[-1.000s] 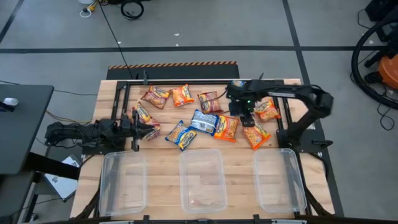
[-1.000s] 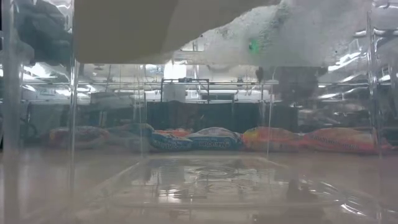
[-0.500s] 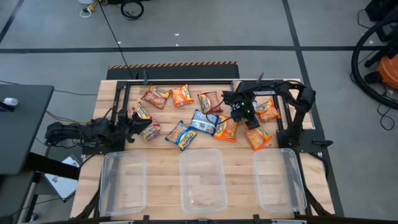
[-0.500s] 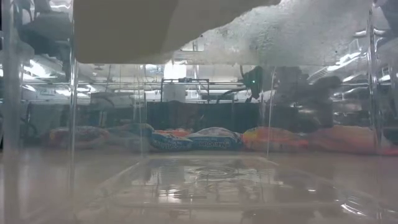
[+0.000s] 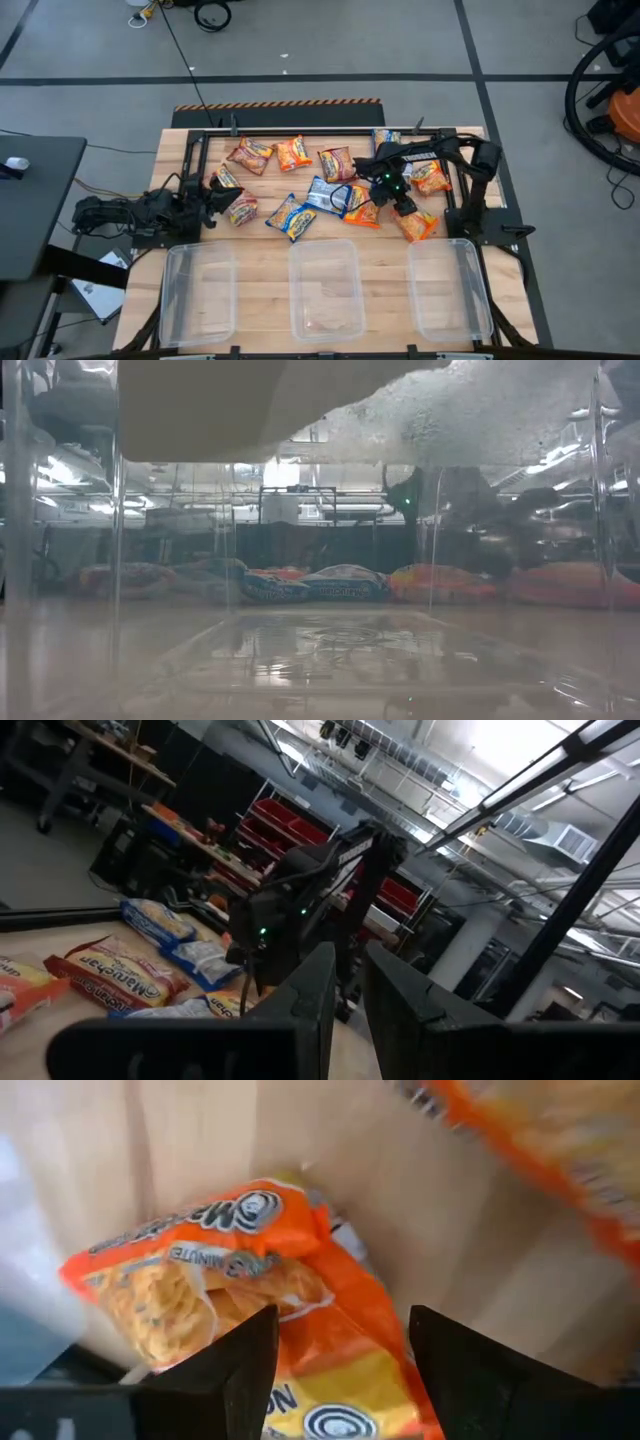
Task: Sort Maruchan noodles
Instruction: Put the bottom right orange noodle pack into the right transparent bin
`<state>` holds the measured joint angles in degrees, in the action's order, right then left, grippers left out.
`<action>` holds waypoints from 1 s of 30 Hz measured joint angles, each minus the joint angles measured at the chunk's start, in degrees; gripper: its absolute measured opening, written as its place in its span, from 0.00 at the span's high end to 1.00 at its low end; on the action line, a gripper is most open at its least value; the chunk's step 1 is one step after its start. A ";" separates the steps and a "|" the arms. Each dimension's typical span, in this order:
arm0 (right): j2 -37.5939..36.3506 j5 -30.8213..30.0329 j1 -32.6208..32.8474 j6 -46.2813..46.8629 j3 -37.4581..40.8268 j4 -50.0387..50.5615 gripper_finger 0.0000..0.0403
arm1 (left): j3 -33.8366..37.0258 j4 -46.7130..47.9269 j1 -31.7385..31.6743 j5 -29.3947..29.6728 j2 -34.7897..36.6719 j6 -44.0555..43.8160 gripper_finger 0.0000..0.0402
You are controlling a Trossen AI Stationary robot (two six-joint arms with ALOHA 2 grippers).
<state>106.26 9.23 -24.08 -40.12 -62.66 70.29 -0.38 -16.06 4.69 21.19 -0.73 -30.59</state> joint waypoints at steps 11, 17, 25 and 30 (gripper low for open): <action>1.35 1.50 0.50 0.09 0.83 -2.88 0.66 | 0.00 -0.02 -0.02 0.09 0.00 1.68 0.86; -0.83 1.48 0.71 5.15 -0.97 0.34 0.97 | 0.00 -2.31 0.00 1.86 -0.02 1.02 0.86; -11.86 0.55 5.31 14.78 -9.29 11.37 0.98 | -2.91 -8.04 0.02 0.42 -1.42 5.62 0.86; -22.99 1.23 11.25 28.06 -15.34 15.32 0.99 | -6.39 -8.05 0.02 -2.09 -6.43 5.73 0.86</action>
<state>83.27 10.47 -12.83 -12.06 -77.99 85.61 -6.77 -24.11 4.71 19.10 -7.16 -24.86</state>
